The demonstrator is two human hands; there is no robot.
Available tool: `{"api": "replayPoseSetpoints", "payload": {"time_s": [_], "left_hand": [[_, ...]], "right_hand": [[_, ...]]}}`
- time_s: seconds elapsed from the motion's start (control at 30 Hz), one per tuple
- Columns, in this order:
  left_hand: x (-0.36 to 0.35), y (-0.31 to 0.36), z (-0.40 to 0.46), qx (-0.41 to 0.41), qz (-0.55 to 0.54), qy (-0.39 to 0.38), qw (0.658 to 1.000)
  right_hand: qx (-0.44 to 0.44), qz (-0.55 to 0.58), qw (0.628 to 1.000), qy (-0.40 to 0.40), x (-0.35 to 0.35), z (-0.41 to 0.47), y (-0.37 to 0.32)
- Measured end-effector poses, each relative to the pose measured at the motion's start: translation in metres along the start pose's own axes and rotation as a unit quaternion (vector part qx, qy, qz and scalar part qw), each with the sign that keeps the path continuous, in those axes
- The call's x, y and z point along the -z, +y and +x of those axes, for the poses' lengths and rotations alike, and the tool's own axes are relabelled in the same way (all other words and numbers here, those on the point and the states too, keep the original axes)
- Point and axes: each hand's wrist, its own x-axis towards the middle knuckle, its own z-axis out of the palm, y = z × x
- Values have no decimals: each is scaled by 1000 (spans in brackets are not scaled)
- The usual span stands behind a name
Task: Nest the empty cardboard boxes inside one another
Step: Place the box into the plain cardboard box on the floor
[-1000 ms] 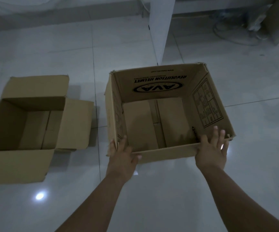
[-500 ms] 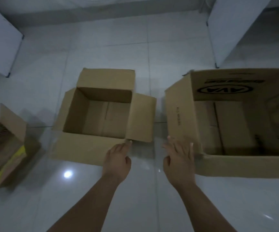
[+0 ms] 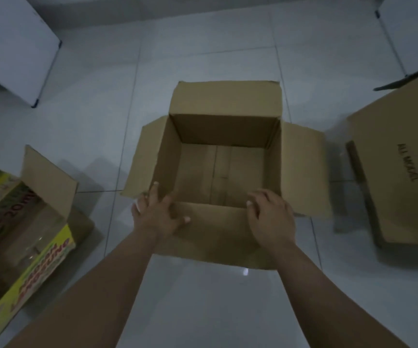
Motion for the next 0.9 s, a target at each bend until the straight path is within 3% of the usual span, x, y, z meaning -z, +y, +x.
{"api": "replayPoseSetpoints", "payload": {"time_s": [0.07, 0.2, 0.3, 0.53, 0.77, 0.9], "left_hand": [[-14, -12, 19, 3, -29, 7, 1000], [-40, -15, 36, -71, -97, 187, 975], [-52, -6, 36, -76, -145, 252, 954], [-47, 31, 36, -49, -129, 165, 977], [-40, 41, 35, -16, -141, 107, 984], [-24, 45, 44, 3, -67, 32, 997]], "right_hand": [[8, -50, 998, 29, -22, 7, 8], [78, -124, 970, 196, -47, 19, 25], [116, -153, 935, 298, -51, 30, 40], [96, -159, 914, 362, -36, 52, 60], [96, -138, 921, 351, -33, 57, 64], [83, -133, 938, 308, -26, 53, 60]]}}
